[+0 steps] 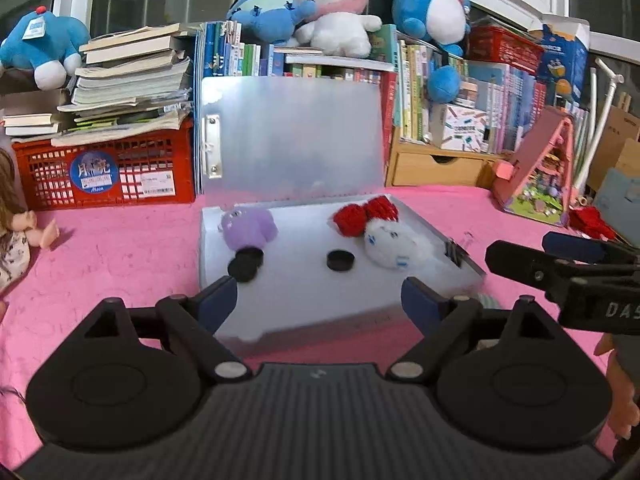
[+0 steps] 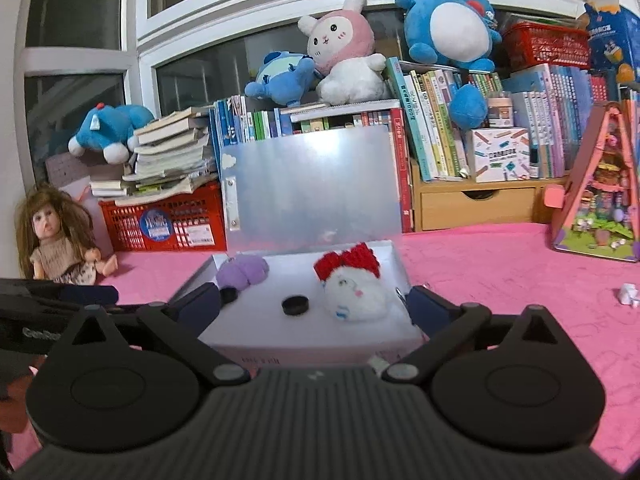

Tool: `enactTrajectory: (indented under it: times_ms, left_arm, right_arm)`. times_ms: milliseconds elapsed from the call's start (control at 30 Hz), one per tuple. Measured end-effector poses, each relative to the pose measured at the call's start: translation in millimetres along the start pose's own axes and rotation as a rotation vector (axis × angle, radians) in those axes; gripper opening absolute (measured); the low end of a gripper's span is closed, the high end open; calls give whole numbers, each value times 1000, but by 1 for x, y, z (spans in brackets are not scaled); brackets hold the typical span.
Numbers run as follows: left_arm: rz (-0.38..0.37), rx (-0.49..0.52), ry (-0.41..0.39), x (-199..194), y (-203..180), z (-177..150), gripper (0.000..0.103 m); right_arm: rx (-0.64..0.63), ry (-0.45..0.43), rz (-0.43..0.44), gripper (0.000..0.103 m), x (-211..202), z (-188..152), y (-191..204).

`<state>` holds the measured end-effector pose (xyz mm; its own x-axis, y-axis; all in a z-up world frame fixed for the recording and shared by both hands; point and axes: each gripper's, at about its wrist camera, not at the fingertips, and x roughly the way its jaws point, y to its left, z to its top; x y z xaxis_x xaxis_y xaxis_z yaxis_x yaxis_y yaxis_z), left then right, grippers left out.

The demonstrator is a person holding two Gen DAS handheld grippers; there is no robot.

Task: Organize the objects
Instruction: 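Open both tools to drop the black caps into the box, then move the left tool to the navy floral cloth while the right tool approaches the green gingham cloth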

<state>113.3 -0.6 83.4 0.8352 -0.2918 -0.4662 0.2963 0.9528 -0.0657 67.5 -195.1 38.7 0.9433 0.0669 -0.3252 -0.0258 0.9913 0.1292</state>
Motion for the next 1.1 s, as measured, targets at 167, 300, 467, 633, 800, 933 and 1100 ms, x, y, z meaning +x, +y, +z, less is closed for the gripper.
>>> enactTrajectory:
  times_ms: [167,300,467,633,800,933,1100]
  left_arm:
    - [-14,-5,7,-16,-6,-24,92]
    - [-15,-7,11,-27,-9,-41,93]
    - [-8,-3,33,-34,-11,-62,93]
    - [-18,-14,55,-38,-13,-79,93]
    - [-31,-23,85,-32,-19,-90,93]
    - [-22,-9,87,-26,-25,-94,93]
    - [-19,-22,95,-20,-28,-96,93]
  right_arm:
    - [-9,9,-21,103,-16,-20,-3]
    - [-15,23,-54,103,-24,-37,-6]
    - [-27,53,-91,103,-25,-54,-7]
    - [-8,85,-115,103,-22,-67,-12]
    - [4,111,-135,103,-12,-66,-18]
    - [10,113,-164,103,-2,-64,-22]
    - [21,130,-201,103,13,-63,-29]
